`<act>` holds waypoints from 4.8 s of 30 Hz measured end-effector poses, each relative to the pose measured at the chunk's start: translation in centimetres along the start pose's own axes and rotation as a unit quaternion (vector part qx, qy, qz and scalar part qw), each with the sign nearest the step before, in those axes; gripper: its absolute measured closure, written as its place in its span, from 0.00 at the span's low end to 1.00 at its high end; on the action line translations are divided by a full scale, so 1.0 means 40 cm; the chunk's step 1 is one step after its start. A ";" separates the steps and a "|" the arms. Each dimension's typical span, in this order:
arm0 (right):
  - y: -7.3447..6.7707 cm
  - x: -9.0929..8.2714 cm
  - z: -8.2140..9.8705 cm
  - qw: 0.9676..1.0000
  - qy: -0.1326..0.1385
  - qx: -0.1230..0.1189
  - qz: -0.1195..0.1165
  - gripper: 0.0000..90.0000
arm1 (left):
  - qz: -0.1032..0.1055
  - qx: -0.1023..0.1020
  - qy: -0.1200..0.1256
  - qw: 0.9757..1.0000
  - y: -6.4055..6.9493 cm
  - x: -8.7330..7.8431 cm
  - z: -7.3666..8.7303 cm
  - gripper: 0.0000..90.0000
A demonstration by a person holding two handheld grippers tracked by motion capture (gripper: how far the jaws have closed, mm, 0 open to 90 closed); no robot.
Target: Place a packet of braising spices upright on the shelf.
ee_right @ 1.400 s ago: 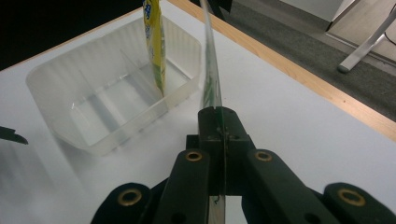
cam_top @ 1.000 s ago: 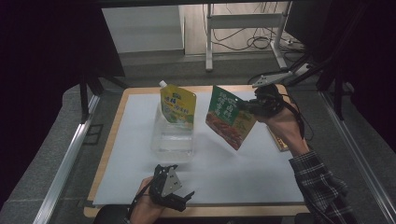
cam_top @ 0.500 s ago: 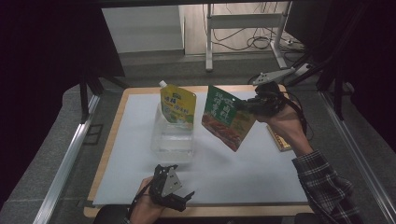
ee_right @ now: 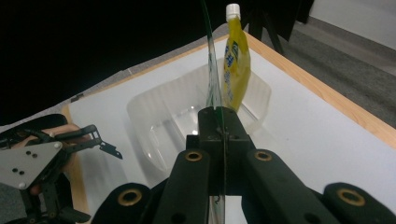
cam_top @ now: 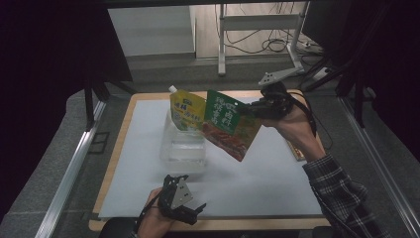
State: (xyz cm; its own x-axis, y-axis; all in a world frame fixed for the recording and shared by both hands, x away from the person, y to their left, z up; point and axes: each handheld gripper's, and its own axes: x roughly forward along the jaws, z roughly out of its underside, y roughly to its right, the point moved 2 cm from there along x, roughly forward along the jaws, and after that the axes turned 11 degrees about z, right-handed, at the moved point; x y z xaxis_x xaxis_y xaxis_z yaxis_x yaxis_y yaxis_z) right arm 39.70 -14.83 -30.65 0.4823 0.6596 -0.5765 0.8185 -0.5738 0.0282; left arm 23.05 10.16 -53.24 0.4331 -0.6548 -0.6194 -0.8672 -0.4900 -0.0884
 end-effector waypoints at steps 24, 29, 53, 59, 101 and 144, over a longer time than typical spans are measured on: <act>-0.039 0.138 -0.087 0.999 0.015 -0.010 -0.042 0.99 | 0.005 0.001 0.003 1.000 0.003 0.001 -0.002 0.00; -0.042 0.170 -0.098 0.999 0.014 -0.007 -0.050 0.99 | 0.005 0.001 0.003 1.000 0.003 0.001 -0.002 0.00; -0.083 0.297 -0.153 0.998 0.015 -0.008 -0.064 0.99 | 0.006 0.002 0.003 1.000 0.002 -0.001 -0.001 0.00; -0.079 0.333 -0.138 0.998 0.010 -0.001 -0.067 0.99 | 0.007 -0.001 0.006 1.000 0.004 0.000 -0.001 0.00; -0.064 0.359 -0.087 1.000 0.004 -0.010 -0.020 0.55 | 0.011 0.010 -0.011 1.000 0.009 0.011 0.001 0.00; -0.051 0.261 0.097 0.997 0.007 -0.056 0.049 0.03 | 0.009 0.008 -0.012 1.000 0.007 0.009 0.003 0.00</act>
State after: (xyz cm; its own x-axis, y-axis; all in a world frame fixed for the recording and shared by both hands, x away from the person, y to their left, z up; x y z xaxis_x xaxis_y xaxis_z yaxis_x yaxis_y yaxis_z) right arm 41.85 -8.67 -39.91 0.5653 0.6103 -0.5550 0.7966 -0.5786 0.1750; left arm 22.92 9.84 -53.56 0.4124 -0.6489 -0.6394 -0.8784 -0.4694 -0.0901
